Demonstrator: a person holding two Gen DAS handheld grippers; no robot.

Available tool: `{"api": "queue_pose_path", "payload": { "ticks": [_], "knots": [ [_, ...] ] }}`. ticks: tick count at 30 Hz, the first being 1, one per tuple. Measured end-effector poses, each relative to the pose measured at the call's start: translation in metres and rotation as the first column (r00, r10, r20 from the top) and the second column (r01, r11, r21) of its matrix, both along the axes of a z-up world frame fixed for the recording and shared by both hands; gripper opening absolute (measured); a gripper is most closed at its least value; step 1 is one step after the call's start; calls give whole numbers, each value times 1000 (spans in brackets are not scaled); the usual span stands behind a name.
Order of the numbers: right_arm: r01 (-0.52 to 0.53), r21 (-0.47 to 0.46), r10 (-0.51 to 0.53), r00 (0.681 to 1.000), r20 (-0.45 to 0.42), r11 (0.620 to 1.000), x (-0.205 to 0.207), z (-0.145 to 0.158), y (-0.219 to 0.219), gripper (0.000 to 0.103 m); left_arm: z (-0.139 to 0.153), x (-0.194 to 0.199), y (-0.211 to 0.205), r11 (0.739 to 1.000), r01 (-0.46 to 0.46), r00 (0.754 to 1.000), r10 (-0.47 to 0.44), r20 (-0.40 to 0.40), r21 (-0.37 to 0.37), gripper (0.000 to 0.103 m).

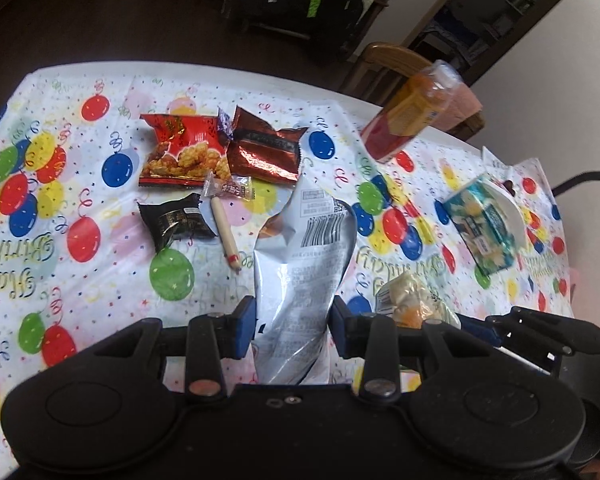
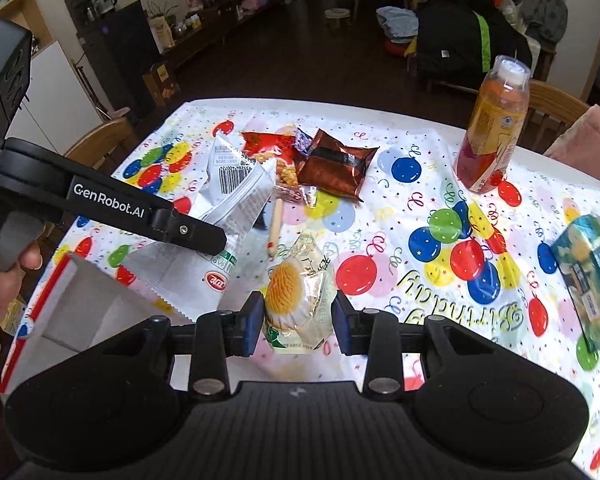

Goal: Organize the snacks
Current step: 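Carry the silver pouch and round cake into the white box and release both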

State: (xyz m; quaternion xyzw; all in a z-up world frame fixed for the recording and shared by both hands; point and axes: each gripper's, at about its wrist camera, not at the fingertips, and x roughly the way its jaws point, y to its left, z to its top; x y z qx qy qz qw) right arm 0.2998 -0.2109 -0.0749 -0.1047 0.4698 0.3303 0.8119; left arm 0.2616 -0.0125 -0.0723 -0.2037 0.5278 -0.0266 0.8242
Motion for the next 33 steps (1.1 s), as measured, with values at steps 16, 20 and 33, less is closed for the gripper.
{"api": "queue_pose_path", "payload": {
  "ticks": [16, 20, 33],
  "knots": [
    [33, 8, -34, 999, 39, 999, -76, 37, 6, 35, 34, -75, 4, 995, 90, 995, -92, 43, 45, 36],
    [25, 9, -25, 999, 38, 1000, -93, 37, 11, 35, 33, -92, 8, 994, 101, 994, -103, 40, 47, 36],
    [-7, -26, 6, 1000, -27, 1000, -130, 5, 33, 35, 3, -130, 19, 991, 128, 991, -127, -29, 49, 36]
  ]
}}
